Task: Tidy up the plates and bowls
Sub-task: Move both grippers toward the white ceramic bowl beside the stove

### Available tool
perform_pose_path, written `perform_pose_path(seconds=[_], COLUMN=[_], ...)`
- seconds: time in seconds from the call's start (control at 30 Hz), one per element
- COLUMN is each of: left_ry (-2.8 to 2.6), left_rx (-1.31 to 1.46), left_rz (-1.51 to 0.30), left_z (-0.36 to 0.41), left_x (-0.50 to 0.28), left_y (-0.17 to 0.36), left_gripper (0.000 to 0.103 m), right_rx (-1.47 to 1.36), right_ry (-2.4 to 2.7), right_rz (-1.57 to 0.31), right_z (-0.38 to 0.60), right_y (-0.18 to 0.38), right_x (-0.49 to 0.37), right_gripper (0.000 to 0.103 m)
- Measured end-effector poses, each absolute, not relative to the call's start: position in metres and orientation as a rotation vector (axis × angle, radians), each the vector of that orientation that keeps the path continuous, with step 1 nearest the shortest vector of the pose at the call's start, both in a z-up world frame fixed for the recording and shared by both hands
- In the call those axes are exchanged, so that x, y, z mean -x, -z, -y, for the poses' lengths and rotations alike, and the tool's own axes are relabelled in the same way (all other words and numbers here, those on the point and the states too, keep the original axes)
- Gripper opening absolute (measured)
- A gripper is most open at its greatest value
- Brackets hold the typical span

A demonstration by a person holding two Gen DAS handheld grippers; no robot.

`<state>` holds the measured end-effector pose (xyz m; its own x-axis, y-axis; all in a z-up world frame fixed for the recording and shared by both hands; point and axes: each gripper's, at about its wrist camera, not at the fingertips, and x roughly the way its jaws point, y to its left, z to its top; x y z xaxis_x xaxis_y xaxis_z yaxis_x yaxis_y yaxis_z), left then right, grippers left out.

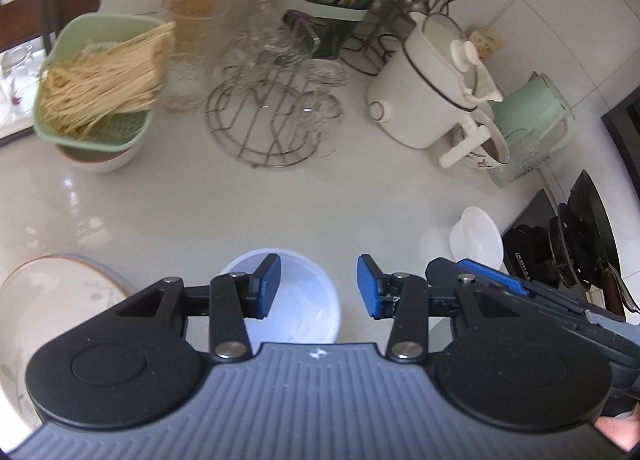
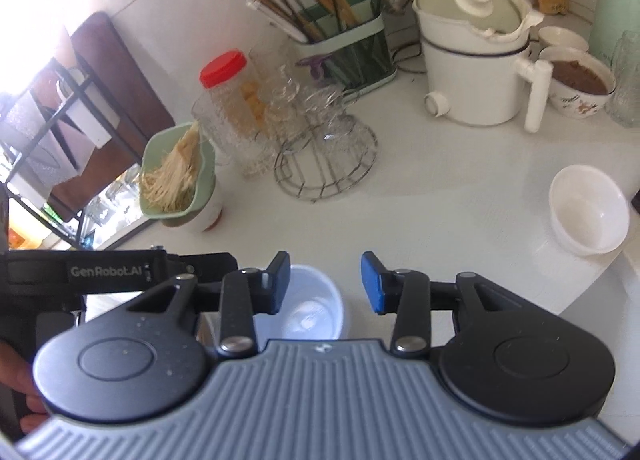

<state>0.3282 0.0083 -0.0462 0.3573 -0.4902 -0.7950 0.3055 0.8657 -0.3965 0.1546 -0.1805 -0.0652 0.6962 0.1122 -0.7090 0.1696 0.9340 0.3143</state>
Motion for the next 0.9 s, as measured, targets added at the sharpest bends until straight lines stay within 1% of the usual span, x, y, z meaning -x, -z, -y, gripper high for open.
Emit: perform_pose_path(seconds=[0.33,0.6,0.9], left_ry=[0.574,0.662,0.707], left_rx=[0.177,0.096,0.087], left_rz=[-1.061,-1.023,-1.067], left_z=[0.060,0.132,0.206], left_x=[-0.344,-0.357,-0.392], left_y=[0.042,0.045,0.060], left_gripper=[0.048,0.048,0.048], right_rx=[-0.366,-0.395,-0.447], right_ry=[0.101,0.172,0.285], right_rz=[-0.749,-0.712,-0.718], right_z=[0.236,0.297,0.369], right_y=[0.058,0.062,0.073], right_x=[-0.155,-0.147,-0.153], right_gripper=[0.042,0.042,0.042])
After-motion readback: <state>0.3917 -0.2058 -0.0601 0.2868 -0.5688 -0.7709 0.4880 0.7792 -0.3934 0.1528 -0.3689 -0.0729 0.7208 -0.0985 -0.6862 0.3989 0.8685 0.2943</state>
